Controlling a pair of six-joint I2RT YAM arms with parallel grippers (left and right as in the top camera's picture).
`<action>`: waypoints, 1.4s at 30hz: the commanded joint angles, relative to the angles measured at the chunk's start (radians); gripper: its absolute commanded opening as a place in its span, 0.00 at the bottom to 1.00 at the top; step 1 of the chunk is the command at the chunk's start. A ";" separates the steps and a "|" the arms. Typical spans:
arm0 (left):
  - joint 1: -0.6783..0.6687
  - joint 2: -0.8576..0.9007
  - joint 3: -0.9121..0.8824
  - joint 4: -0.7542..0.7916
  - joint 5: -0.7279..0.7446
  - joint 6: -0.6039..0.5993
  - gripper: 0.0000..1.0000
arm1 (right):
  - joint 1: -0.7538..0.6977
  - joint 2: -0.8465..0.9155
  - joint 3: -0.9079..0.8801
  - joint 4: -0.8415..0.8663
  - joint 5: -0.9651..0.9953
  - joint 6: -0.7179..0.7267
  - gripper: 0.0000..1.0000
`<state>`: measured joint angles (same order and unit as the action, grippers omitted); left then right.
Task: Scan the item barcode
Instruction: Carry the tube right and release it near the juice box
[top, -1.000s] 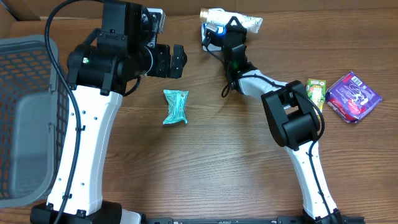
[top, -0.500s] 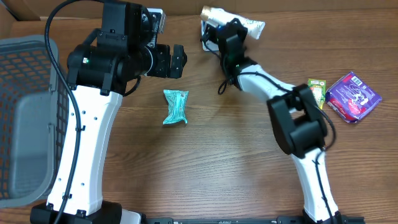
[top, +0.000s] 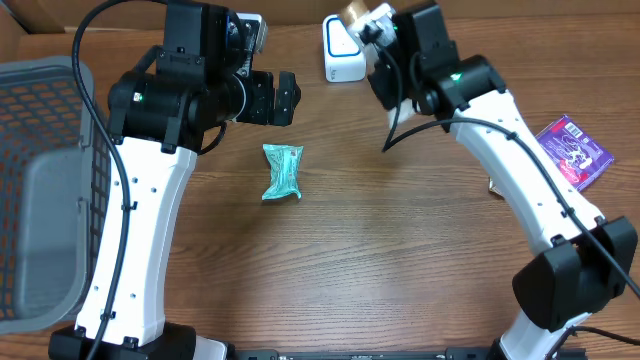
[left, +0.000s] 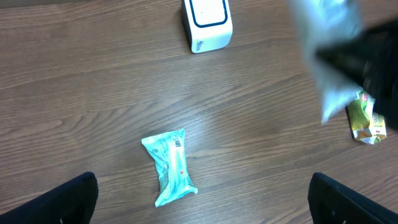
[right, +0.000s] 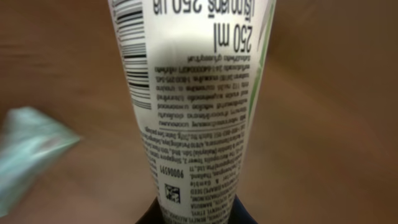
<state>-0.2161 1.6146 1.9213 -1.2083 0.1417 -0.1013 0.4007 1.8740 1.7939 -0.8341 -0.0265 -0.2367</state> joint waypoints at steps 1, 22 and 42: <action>0.000 0.009 0.003 0.001 0.008 0.011 1.00 | -0.066 0.017 -0.022 -0.064 -0.331 0.278 0.04; 0.000 0.009 0.003 0.001 0.007 0.011 0.99 | -0.301 0.054 -0.467 -0.004 0.294 0.304 0.04; 0.000 0.009 0.003 0.001 0.007 0.011 1.00 | -0.425 0.050 -0.451 0.017 0.313 0.127 0.59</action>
<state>-0.2161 1.6146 1.9213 -1.2083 0.1417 -0.1017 -0.0116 1.9450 1.3216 -0.8173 0.2703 -0.1349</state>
